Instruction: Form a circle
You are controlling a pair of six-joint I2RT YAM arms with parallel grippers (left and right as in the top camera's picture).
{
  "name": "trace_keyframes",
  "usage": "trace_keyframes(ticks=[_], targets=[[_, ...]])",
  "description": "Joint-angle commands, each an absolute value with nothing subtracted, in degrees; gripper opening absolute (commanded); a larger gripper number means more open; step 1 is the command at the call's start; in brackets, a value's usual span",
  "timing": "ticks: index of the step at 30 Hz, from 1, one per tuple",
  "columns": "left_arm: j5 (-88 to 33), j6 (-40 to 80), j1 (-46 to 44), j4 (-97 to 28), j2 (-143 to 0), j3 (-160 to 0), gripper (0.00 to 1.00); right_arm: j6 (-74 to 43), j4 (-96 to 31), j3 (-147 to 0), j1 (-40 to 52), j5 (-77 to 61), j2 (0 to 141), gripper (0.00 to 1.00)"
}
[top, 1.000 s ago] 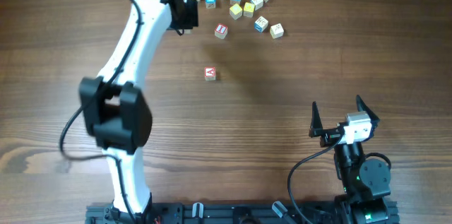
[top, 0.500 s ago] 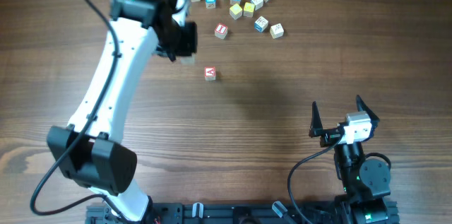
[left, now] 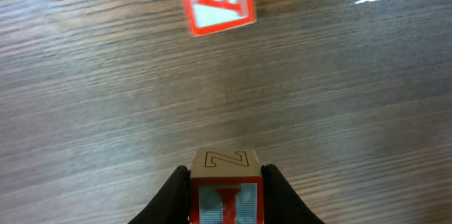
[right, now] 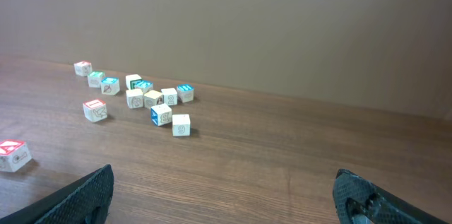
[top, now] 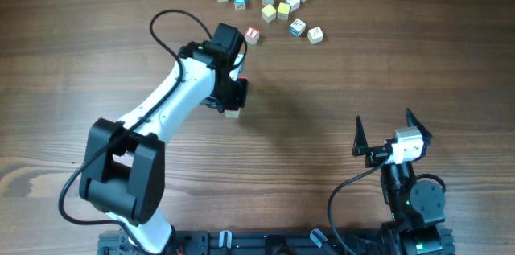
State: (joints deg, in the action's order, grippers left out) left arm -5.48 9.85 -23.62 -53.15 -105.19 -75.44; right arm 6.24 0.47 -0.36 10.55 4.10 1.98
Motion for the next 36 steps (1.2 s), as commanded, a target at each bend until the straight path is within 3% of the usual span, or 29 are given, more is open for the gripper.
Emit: trace_keyframes(ticks=[1,10,14,18,26,36], targets=[[-5.32,9.21,-26.00,-49.45,-105.19,-72.97,0.20,6.00,0.75,-0.32,10.26,3.64,1.67,1.00],[-4.84,9.41,-31.27,-32.60,-105.47,-72.53,0.22,6.00,0.75,-0.32,10.26,3.64,1.67,1.00],[1.85,9.37,-31.27,-27.29,-105.86,-72.53,0.21,6.00,0.75,-0.32,10.26,3.64,1.67,1.00],[2.74,9.39,-31.29,-26.50,-107.22,-72.53,0.20,6.02,0.75,-0.32,10.26,3.64,1.67,1.00],[17.08,9.34,-31.09,-25.47,-111.57,-72.53,0.20,5.98,0.75,-0.32,10.26,3.64,1.67,1.00],[17.02,9.37,-27.81,-25.30,-111.57,-72.53,0.20,6.00,0.75,-0.32,10.26,3.64,1.67,1.00]])
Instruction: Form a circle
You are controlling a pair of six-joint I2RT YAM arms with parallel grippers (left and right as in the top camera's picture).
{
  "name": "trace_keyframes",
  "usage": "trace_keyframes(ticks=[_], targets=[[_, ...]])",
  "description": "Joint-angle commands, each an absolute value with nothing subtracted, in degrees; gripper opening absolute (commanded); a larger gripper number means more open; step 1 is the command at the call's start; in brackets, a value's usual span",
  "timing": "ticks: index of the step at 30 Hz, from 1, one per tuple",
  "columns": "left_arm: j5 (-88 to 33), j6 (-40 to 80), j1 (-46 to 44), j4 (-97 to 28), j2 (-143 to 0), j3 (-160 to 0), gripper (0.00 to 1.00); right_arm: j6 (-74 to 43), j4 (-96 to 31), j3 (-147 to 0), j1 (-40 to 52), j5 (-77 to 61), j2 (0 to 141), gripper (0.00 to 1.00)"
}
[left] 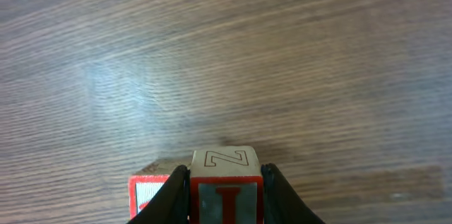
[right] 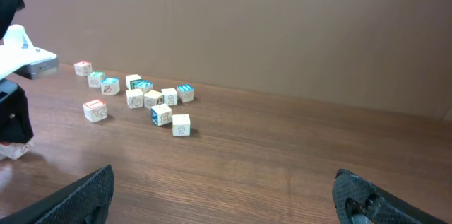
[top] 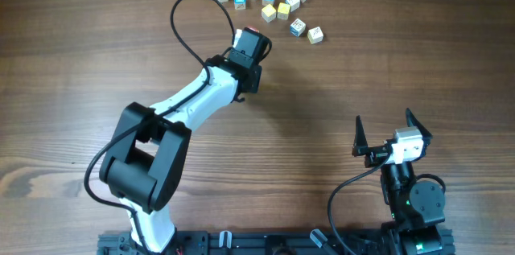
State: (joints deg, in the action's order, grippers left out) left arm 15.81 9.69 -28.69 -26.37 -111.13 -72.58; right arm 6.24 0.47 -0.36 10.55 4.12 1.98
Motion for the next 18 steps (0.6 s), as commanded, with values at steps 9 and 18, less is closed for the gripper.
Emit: trace_keyframes(ticks=[9,18], targets=[[16.80,9.41,-25.06,-18.39,-111.55,-72.53,0.20,6.00,0.75,-0.32,10.26,3.64,1.67,1.00],[11.64,9.61,-20.97,-19.57,-111.55,-72.53,0.21,6.00,0.75,-0.32,10.26,3.64,1.67,1.00]])
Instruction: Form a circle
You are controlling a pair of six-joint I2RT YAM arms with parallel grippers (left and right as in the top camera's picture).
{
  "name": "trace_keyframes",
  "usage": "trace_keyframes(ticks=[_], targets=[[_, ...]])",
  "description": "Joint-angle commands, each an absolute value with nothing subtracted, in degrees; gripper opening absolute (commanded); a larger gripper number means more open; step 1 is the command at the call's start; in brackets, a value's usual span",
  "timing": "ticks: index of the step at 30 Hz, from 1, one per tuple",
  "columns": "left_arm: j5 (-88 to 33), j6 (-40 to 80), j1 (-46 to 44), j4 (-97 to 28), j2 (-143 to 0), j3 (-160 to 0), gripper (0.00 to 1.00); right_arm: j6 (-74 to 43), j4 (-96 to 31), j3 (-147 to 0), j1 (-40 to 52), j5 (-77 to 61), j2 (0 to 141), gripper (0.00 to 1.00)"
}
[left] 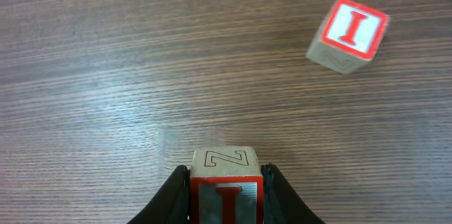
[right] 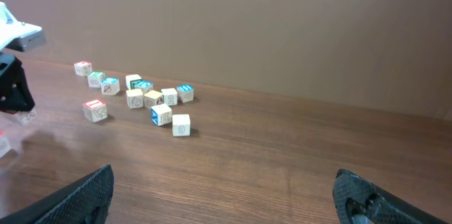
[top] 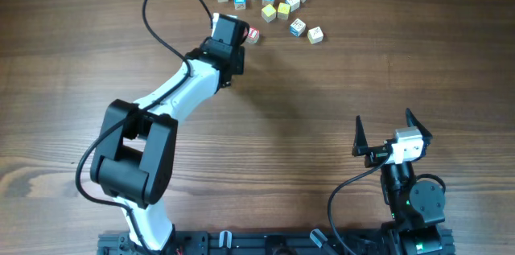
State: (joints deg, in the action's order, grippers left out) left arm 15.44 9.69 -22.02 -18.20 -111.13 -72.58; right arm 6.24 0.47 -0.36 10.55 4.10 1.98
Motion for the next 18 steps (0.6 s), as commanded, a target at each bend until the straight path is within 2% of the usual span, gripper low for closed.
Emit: trace_keyframes(ticks=[1,11,18], targets=[[10.96,9.61,-20.97,-20.10,-111.55,-72.53,0.21,5.98,0.75,-0.32,10.26,3.64,1.67,1.00],[7.27,9.43,-21.15,-28.56,-111.09,-72.53,0.18,6.00,0.75,-0.32,10.26,3.64,1.67,1.00],[4.49,9.39,-21.15,-25.43,-108.75,-72.53,0.17,5.98,0.75,-0.32,10.26,3.64,1.67,1.00]])
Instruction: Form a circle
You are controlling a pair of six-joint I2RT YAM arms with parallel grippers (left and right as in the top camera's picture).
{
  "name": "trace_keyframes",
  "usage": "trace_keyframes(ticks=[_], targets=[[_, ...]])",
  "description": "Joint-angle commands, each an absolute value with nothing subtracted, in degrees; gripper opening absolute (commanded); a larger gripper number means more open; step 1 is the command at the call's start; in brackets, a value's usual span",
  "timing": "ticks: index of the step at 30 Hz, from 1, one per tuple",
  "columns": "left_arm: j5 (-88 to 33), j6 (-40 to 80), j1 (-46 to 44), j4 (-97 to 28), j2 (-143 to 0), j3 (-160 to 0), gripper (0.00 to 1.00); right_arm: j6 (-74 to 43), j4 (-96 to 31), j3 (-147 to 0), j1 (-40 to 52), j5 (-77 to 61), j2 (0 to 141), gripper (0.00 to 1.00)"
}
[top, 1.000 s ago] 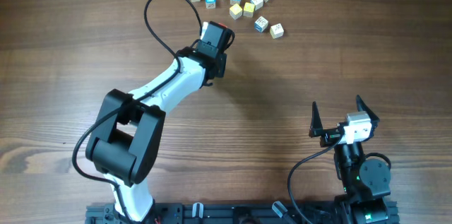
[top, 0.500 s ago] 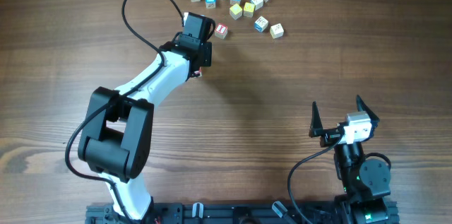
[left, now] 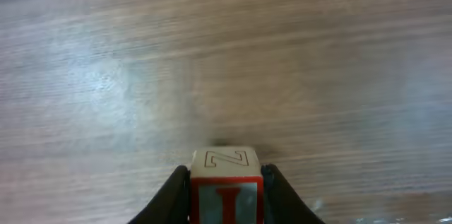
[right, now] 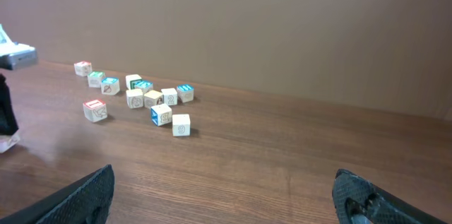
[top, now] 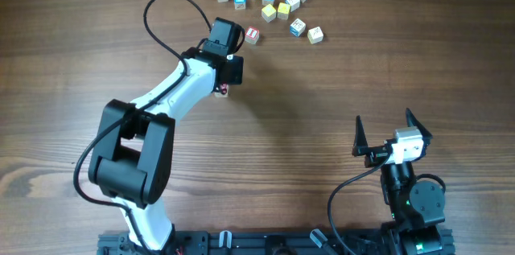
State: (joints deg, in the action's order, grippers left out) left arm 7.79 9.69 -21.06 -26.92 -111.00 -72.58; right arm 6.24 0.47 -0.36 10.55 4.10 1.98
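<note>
My left gripper (top: pixel 223 84) is shut on a wooden letter block (left: pixel 226 184) with an outlined Z on top and a red I on the near face. It holds the block low over the wood, left of centre. A loose red-framed block (top: pixel 252 35) lies just beyond it to the right, and only its edge shows in the left wrist view. Several more letter blocks (top: pixel 276 6) lie bunched at the far edge, also visible as a block cluster (right: pixel 145 95). My right gripper (right: pixel 226 203) stands open over bare wood at the near right.
One red-lettered block sits apart at the far left of the bunch. A black cable (top: pixel 165 14) loops from the left arm over the table. The right arm's base (top: pixel 412 199) stands at the near edge.
My left gripper, still shut on the Z block, has moved from beside the red-framed block towards the near side. That loose block has slid to the top edge of the left wrist view.
My left gripper held the Z block nearer than the red-framed block. Then it was over that block, then just left of it, and now it sits nearer again. The loose blocks kept their places and the right arm stayed still.
</note>
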Motion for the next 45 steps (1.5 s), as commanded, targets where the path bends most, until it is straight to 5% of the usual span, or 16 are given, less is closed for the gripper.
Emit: trace_keyframes(ticks=[1,34,45], targets=[[0.08,9.34,-21.15,-25.28,-108.75,-72.53,0.17,5.98,0.75,-0.32,10.26,3.64,1.67,1.00],[-1.56,1.67,-22.00,-26.11,-110.83,-72.23,0.20,6.00,0.75,-0.32,10.26,3.64,1.67,1.00],[-1.19,1.67,-22.00,-26.59,-112.03,-72.20,0.39,6.00,0.75,-0.32,10.26,3.64,1.67,1.00]])
